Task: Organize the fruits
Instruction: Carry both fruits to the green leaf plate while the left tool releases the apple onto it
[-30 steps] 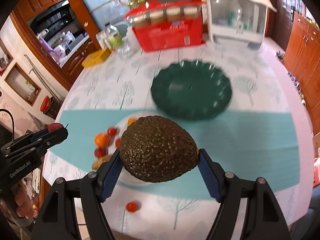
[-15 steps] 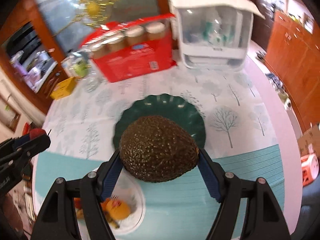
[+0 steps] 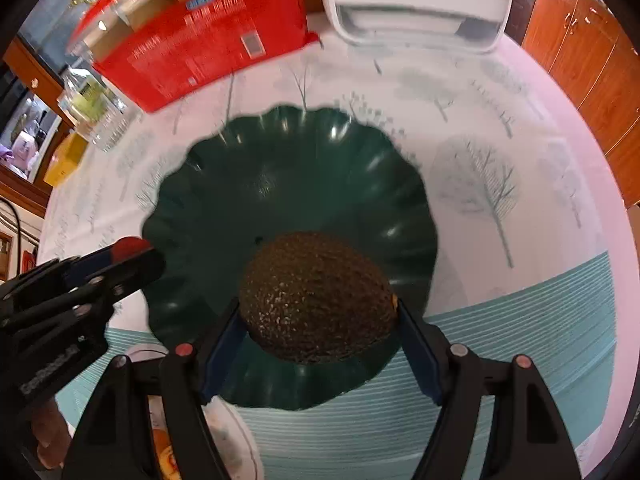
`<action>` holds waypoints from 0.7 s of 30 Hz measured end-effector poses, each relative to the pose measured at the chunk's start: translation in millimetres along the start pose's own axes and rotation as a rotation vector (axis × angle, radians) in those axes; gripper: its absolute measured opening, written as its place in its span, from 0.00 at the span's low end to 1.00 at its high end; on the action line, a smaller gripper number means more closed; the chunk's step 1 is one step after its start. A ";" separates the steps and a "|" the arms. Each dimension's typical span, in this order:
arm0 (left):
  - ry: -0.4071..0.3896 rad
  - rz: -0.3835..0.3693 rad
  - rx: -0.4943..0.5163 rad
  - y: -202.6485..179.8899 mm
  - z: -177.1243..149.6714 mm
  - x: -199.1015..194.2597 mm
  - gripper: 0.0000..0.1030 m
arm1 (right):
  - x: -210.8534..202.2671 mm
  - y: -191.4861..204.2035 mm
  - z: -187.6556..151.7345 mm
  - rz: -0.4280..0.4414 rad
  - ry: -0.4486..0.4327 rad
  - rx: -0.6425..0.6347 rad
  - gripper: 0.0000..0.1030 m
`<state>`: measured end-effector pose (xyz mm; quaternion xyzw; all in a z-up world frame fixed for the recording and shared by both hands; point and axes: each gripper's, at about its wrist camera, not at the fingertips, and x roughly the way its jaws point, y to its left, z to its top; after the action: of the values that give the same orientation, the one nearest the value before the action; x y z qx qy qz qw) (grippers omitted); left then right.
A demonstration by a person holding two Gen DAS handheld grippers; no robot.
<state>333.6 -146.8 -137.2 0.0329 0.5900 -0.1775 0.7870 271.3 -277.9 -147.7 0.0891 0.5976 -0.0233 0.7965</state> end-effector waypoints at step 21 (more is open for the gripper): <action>-0.025 0.020 -0.003 5.9 -1.4 32.8 0.79 | 8.4 3.7 -11.3 0.031 -0.048 -0.044 0.74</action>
<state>342.1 -148.9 -169.5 0.0357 0.5801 -0.1691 0.7960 263.5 -271.8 -158.3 0.0800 0.5772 0.0002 0.8127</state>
